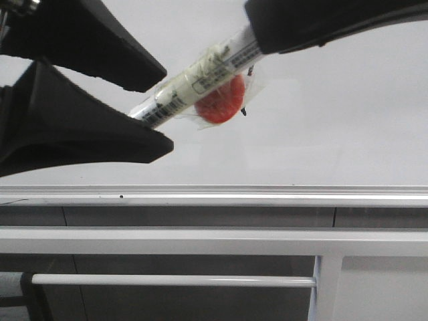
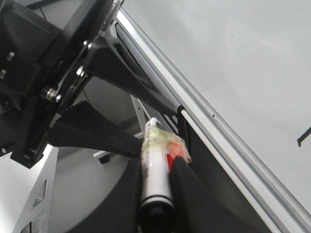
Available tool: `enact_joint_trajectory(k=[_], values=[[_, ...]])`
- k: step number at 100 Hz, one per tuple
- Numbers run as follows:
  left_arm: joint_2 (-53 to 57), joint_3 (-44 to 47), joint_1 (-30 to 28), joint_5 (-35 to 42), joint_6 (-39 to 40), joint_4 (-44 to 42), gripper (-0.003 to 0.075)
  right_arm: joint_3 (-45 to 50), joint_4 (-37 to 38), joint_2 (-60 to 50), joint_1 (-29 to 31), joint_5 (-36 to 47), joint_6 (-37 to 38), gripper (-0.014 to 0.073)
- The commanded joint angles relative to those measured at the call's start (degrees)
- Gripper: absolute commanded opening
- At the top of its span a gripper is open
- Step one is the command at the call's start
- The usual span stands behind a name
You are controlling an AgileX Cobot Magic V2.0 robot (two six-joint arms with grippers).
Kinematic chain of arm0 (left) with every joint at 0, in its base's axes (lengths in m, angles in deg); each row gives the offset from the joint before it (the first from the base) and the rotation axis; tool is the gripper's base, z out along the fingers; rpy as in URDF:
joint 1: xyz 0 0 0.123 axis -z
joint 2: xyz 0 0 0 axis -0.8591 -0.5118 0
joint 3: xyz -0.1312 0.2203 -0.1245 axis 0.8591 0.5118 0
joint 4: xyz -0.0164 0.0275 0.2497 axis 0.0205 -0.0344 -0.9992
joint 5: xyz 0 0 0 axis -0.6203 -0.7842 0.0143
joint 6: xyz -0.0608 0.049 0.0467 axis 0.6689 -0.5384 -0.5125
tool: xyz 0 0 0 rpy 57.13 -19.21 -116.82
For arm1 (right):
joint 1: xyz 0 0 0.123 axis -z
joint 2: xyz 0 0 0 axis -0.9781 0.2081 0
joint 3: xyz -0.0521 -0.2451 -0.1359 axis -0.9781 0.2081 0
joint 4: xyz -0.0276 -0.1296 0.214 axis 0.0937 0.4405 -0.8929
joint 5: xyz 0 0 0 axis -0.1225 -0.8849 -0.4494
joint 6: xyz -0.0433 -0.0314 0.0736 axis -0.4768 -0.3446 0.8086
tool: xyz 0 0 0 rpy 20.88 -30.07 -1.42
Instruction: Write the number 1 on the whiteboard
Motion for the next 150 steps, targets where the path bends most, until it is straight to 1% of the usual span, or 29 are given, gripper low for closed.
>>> enact_joint_trajectory(k=[1, 8, 13, 18, 21, 51, 56, 60, 61, 63, 68, 70, 71, 72, 75, 78, 82, 91, 98, 105, 110, 112, 115, 120, 141, 150], values=[[0.8, -2.0, 0.3, 1.2, 0.5, -0.8, 0.0243, -2.2, -1.8, -0.1, 0.3, 2.7, -0.3, -0.0063], [0.8, -2.0, 0.3, 1.2, 0.5, -0.8, 0.0163, -2.2, -1.8, -0.1, 0.3, 2.7, -0.3, -0.0063], [0.8, -2.0, 0.3, 1.2, 0.5, -0.8, 0.0095, -2.2, -1.8, -0.1, 0.3, 2.7, -0.3, -0.0064], [0.8, -2.0, 0.3, 1.2, 0.5, -0.8, 0.0008, -2.2, -1.8, -0.1, 0.3, 2.5, -0.3, -0.0063], [0.8, -2.0, 0.3, 1.2, 0.5, -0.8, -0.0020, -2.2, -1.8, -0.1, 0.3, 2.5, -0.3, -0.0063], [0.8, -2.0, 0.3, 0.7, 0.5, -0.8, -0.0020, -2.2, -1.8, -0.1, 0.3, 2.5, -0.3, -0.0055], [0.8, -2.0, 0.3, 0.1, 0.5, -0.8, -0.0020, -2.2, -1.8, -0.2, 0.3, 2.5, -0.3, -0.0013], [0.8, -2.0, 0.3, -0.2, 1.1, -0.6, -0.0020, -2.2, -1.8, -0.2, 0.3, 2.8, -0.3, 0.0057], [0.8, -2.0, 0.3, -0.5, 1.3, -0.6, -0.0020, -2.2, -1.8, -0.2, 0.3, 3.0, -0.3, 0.0087], [0.8, -2.0, 0.3, -0.7, 2.2, -0.6, -0.0020, -2.2, -1.8, -0.2, 0.3, 3.2, -0.3, 0.0120], [0.8, -2.0, 0.3, -1.1, 4.2, -0.6, -0.0020, -2.2, -1.8, -0.2, 0.3, 4.8, -0.3, 0.0262], [0.8, -2.0, 0.3, -1.3, 5.2, -0.6, -0.0020, -2.2, -1.8, -0.2, 0.3, 5.3, -0.3, 0.0296], [0.8, -2.0, 0.3, -1.3, 5.5, -0.6, -0.0020, -2.2, -1.8, -0.2, 0.3, 6.0, -0.3, 0.0341], [0.8, -2.0, 0.3, -1.3, 6.2, -0.6, -0.0020, -2.2, -1.8, -0.2, 0.3, 6.0, -0.3, 0.0341], [0.8, -2.0, 0.3, -1.4, 7.7, -0.6, -0.0020, -2.2, -1.8, -0.2, 0.3, 7.2, -0.3, 0.0400], [0.8, -2.0, 0.3, -1.4, 9.0, -0.6, -0.0020, -2.2, -1.7, -0.2, 0.3, 8.5, -0.3, 0.0437], [0.8, -2.0, 0.3, -1.5, 10.9, -0.8, -0.0020, -2.2, -1.7, -0.2, 0.3, 9.7, -0.3, 0.0447], [0.8, -2.0, 0.3, -2.6, 15.6, -0.8, -0.0020, -2.2, -1.1, -1.2, 0.3, 12.0, -0.5, 0.0409], [0.8, -2.0, 0.3, -4.4, 19.2, -0.9, -0.0020, -2.2, 0.2, -2.7, 0.3, 13.4, -0.5, 0.0326], [1.0, -2.0, 0.3, -4.6, 22.6, -1.3, -0.0020, -2.2, 2.4, -4.8, 0.3, 14.2, -0.5, 0.0188], [1.4, -2.0, 0.3, -4.6, 25.4, -2.6, -0.0020, -2.2, 3.7, -6.4, 0.3, 14.8, -0.5, 0.0048], [1.6, -2.0, 0.3, -4.6, 26.8, -3.3, -0.0020, -2.2, 4.3, -7.1, 0.3, 14.8, -0.5, 0.0011], [1.9, -2.0, 0.3, -4.7, 28.7, -4.3, -0.0020, -2.1, 5.2, -8.0, 0.3, 15.0, -0.5, -0.0074], [2.4, -2.0, 0.3, -5.1, 32.1, -5.8, -0.0020, -1.9, 6.2, -9.4, 0.3, 15.0, -0.5, -0.0061], [4.8, 0.7, 1.1, -6.7, 44.7, -8.9, -0.0020, 0.1, 6.6, -14.4, 0.3, 15.0, -0.5, -0.0062], [5.9, 3.1, 3.9, -10.2, 54.5, -15.0, -0.0020, 1.4, 6.6, -16.3, 0.3, 15.1, -0.5, -0.0062]])
